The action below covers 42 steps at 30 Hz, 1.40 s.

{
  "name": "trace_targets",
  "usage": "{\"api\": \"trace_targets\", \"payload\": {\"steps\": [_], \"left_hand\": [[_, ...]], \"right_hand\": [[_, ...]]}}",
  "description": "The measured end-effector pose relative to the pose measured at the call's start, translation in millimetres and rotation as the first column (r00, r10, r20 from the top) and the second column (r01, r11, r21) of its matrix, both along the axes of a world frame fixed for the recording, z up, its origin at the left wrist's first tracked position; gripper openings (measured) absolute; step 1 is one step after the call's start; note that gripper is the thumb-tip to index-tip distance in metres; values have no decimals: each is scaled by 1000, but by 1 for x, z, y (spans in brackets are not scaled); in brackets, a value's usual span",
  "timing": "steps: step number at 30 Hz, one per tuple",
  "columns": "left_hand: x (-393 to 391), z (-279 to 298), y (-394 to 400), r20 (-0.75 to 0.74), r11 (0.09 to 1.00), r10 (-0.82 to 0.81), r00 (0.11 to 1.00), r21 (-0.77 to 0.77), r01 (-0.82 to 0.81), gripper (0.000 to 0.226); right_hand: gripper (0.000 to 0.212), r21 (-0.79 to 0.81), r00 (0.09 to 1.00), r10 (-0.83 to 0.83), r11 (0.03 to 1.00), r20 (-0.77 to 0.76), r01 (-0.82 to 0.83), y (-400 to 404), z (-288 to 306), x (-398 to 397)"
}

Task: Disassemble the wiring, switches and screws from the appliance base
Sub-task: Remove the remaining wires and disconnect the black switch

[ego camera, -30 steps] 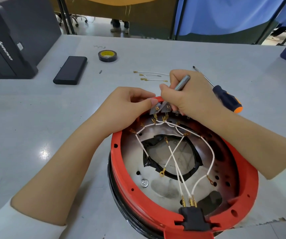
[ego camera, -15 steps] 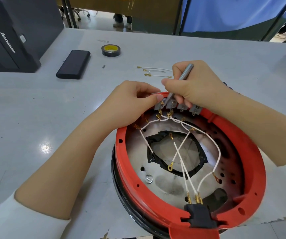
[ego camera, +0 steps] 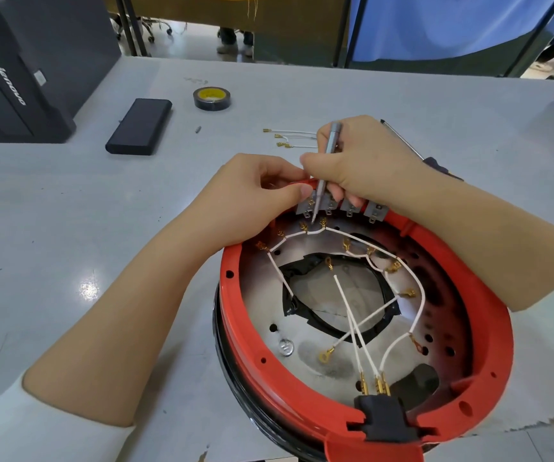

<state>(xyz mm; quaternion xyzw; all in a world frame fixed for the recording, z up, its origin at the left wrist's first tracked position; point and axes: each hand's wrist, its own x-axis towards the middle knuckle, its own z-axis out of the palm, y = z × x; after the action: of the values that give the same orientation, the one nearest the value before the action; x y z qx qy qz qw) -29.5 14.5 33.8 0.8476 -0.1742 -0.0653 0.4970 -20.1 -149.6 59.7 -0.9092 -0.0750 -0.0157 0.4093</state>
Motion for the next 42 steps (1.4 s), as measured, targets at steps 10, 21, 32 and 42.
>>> {"api": "trace_targets", "payload": {"steps": [10,21,32,42], "left_hand": [[1,-2,0,-50,999,-7,999,-33,5,23],[2,-5,1,-49,999,-2,999,-49,0,21],[4,-8,2,-48,998,8,999,-59,-11,21],[5,-9,3,-66,998,5,998,-60,-9,22]], "right_hand": [[34,148,994,-70,987,87,57,-5,-7,-3],[27,196,990,56,977,128,-81,-25,22,-54],[14,-348,906,363,838,-217,-419,-43,17,-103],[17,-710,902,409,595,-136,-377,-27,23,-107]]}}
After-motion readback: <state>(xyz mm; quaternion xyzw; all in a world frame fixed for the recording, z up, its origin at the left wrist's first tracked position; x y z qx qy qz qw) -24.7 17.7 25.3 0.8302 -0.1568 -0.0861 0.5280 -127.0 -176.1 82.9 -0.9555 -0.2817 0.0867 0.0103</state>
